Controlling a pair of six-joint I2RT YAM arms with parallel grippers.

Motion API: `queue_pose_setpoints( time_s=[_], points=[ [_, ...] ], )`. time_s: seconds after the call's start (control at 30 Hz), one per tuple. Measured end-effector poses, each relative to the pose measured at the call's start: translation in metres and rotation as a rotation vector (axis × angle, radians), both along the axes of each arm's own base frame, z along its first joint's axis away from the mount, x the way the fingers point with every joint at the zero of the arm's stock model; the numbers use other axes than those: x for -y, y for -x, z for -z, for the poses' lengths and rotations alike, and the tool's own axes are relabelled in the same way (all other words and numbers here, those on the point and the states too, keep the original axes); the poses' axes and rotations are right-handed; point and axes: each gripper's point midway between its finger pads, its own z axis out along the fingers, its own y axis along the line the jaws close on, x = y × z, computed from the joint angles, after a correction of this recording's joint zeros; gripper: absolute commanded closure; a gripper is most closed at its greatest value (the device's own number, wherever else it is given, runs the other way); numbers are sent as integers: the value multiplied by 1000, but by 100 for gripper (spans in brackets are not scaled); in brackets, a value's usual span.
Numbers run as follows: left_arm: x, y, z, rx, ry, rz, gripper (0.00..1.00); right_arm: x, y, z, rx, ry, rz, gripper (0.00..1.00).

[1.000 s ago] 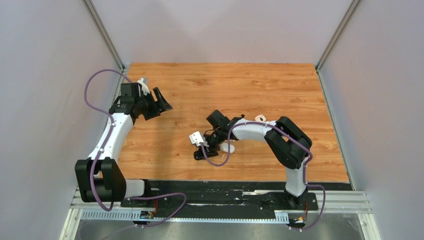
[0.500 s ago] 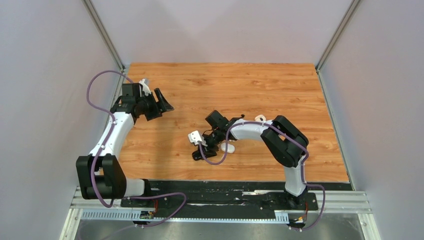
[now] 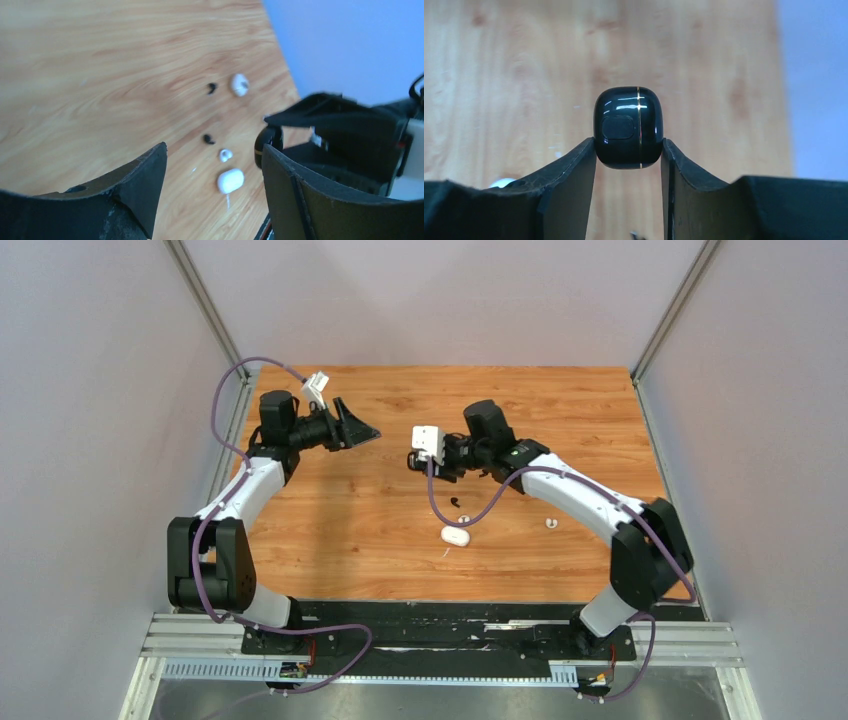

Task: Insert the wireless bluetooth earbuds into the charging case
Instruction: Pick up the charging case at the center of the board.

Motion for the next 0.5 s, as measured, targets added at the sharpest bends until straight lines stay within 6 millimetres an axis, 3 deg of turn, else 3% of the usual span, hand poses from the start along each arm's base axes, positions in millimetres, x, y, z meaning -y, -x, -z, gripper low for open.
queue_pose_setpoints(
  time_s=[0.1,0.23,0.37,0.5],
  points=[
    [37,4,-30,153,79,159,25,15,-18,-60,153,-72,103,100],
    [80,23,-58,314,150,363,31,25,-25,-108,278,-141,196,100],
    [109,41,-70,397,198,508,39,35,-31,-116,330,-143,263,100],
    [118,47,-71,423,216,556,41,41,-34,-108,333,-117,295,100]
  ],
)
